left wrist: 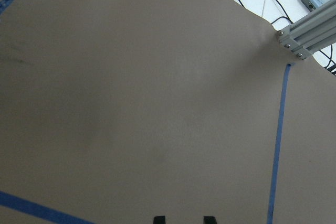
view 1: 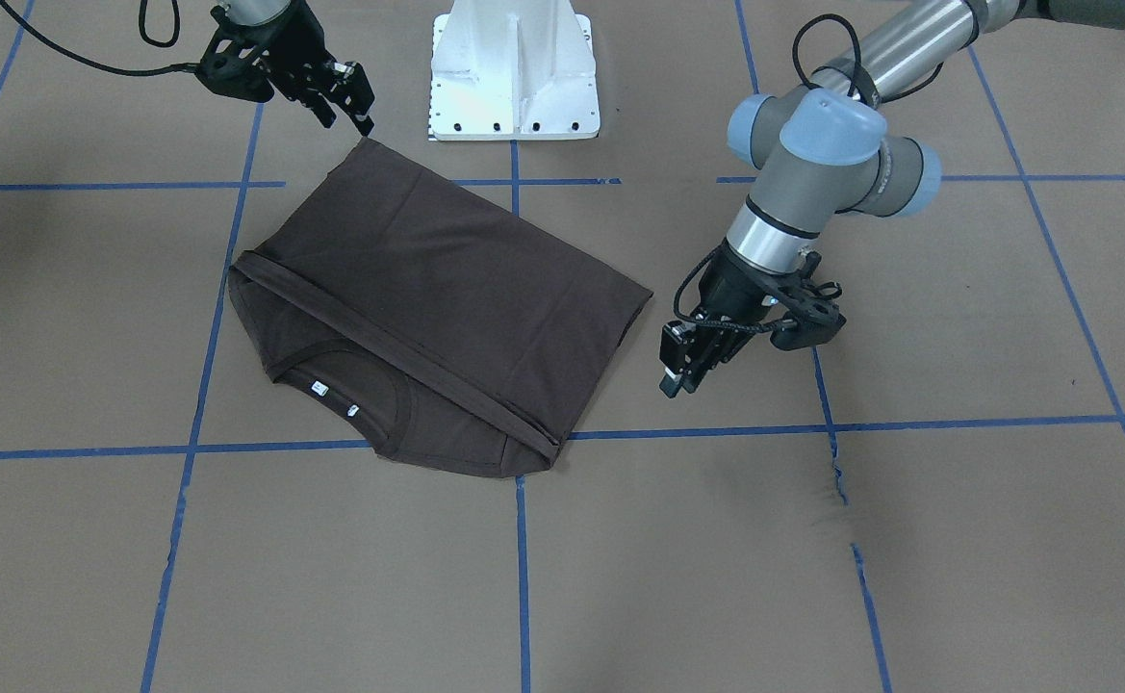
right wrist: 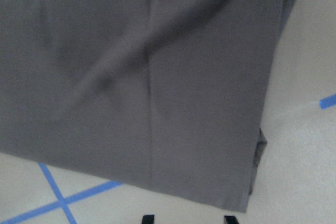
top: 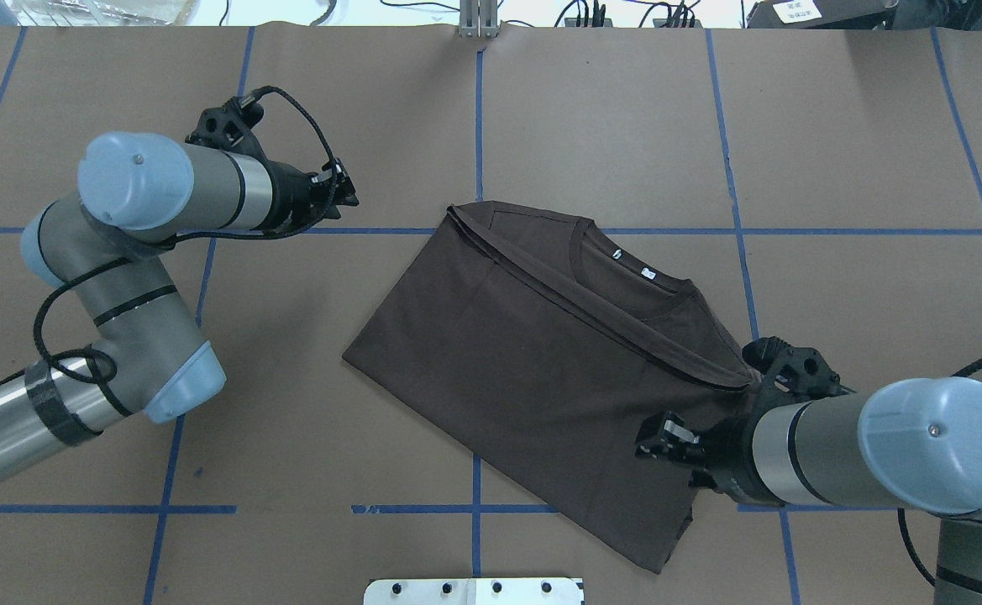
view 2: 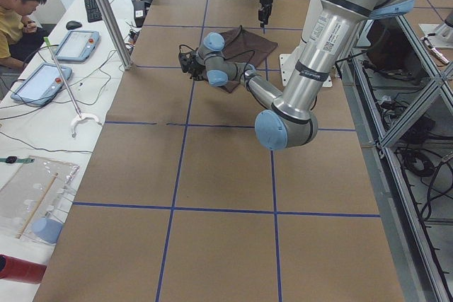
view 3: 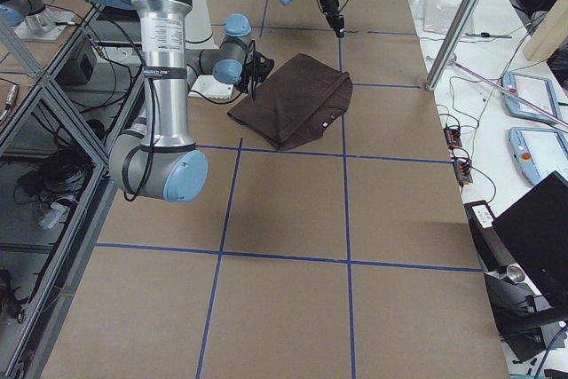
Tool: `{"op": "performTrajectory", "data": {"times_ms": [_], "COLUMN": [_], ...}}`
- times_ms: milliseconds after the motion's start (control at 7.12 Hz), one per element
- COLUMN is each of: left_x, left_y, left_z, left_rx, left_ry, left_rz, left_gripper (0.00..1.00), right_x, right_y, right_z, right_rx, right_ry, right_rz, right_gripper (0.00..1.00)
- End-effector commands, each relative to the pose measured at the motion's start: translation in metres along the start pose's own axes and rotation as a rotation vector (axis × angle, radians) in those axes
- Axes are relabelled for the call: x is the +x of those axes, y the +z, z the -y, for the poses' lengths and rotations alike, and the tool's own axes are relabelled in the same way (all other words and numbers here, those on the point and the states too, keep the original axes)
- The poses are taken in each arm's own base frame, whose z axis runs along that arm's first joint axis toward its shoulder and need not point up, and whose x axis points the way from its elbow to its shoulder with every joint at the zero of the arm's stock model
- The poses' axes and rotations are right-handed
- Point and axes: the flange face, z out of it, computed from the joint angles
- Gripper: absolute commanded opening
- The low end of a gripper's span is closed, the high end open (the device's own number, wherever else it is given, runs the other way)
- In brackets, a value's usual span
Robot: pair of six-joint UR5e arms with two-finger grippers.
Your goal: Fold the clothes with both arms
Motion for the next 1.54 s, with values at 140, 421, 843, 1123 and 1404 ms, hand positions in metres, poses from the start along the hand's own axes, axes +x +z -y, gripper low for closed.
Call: {"op": "performTrajectory", "data": {"times_ms": [140,421,843,1123,1404], "left_x": [-0.023,-0.036,-0.043,-0.048,-0.052], "left_y": [0.002,0.016,0.026,0.032,0.037], "left_z": [-0.11,-0.129,-0.138,-0.137,-0.136], "left_rx": [-0.075,-0.038,-0.043,-0.039,-0.036], "left_ry": [-0.119,-0.108,-0.102,-0.102,-0.103], "left_rz": [0.134,0.226,0.251,0.265,0.277], "left_gripper": [0.51,0.57,0.58,0.58,0.58], "right_x": [-0.038,-0.036,-0.035,-0.035,-0.035], "right_y": [0.0,0.006,0.009,0.009,0.008], "right_z": [0.062,0.07,0.073,0.073,0.074], "right_rx": [0.166,0.179,0.185,0.187,0.188], "right_ry": [0.06,0.067,0.07,0.071,0.071], "right_rz": [0.073,0.059,0.053,0.053,0.054], "right_gripper": [1.0,1.0,1.0,1.0,1.0]}}
